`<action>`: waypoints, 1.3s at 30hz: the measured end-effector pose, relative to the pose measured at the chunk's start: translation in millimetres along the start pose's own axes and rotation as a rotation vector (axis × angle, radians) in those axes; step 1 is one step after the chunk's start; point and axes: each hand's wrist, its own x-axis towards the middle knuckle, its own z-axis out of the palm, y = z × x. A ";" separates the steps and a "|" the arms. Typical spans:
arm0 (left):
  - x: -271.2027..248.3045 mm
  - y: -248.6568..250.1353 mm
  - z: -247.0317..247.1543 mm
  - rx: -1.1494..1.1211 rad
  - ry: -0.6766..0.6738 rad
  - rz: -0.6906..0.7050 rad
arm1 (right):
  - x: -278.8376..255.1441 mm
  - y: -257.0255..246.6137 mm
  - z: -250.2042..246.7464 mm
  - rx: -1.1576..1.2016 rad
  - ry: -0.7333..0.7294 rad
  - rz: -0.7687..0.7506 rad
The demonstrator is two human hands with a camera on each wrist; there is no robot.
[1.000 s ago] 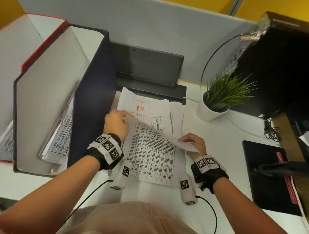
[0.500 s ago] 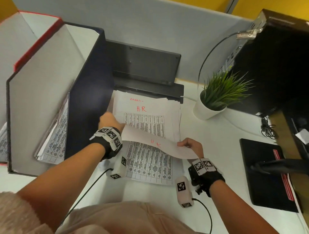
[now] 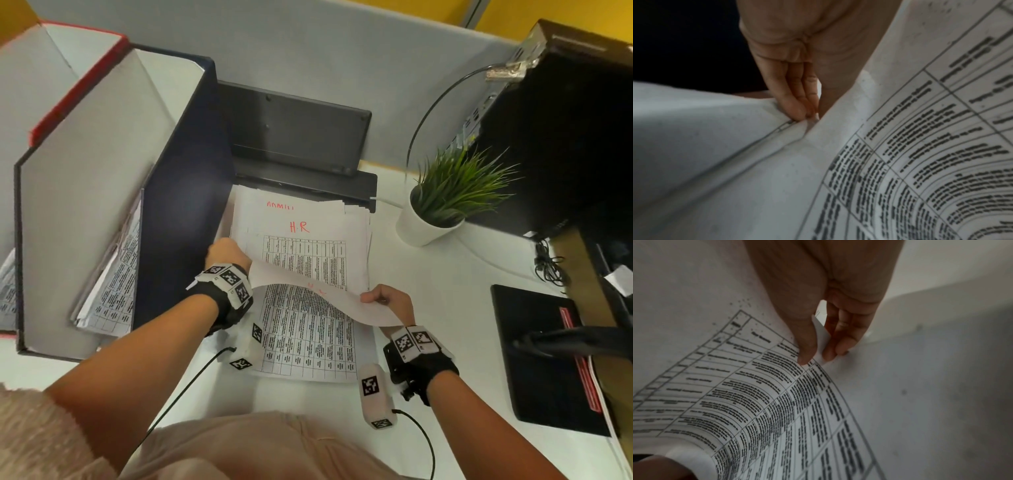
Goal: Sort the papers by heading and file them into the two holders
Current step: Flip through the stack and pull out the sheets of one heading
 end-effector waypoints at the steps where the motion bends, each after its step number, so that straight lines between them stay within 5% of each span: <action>1: 0.1 0.1 -0.5 0.007 -0.030 0.007 | 0.4 0.5 0.2 0.000 -0.003 0.000; 9: -11.7 12.3 -3.9 0.076 -0.132 0.073 | 1.1 5.7 -1.6 -0.005 0.033 0.013; 15: -20.8 -1.0 0.8 -0.066 -0.024 0.033 | 1.2 6.3 -0.8 -0.005 0.018 0.045; 21: -29.2 -2.1 -4.6 -0.222 0.079 0.229 | -2.5 0.7 -1.2 -0.126 0.006 -0.059; 26: -39.5 -7.7 -11.6 -0.374 0.078 0.588 | 4.7 -4.8 -6.4 -0.164 0.025 -0.082; 29: -43.4 -8.0 -16.9 -0.532 -0.021 0.613 | 14.3 -8.8 -10.5 -0.027 0.100 0.038; 32: -41.1 -6.4 -22.8 -0.683 -0.188 0.491 | 19.7 -13.2 -11.5 -0.169 0.172 -0.037; 39: -36.2 2.3 -29.0 -0.772 -0.446 0.362 | 16.3 -19.9 -10.1 -0.324 0.036 -0.093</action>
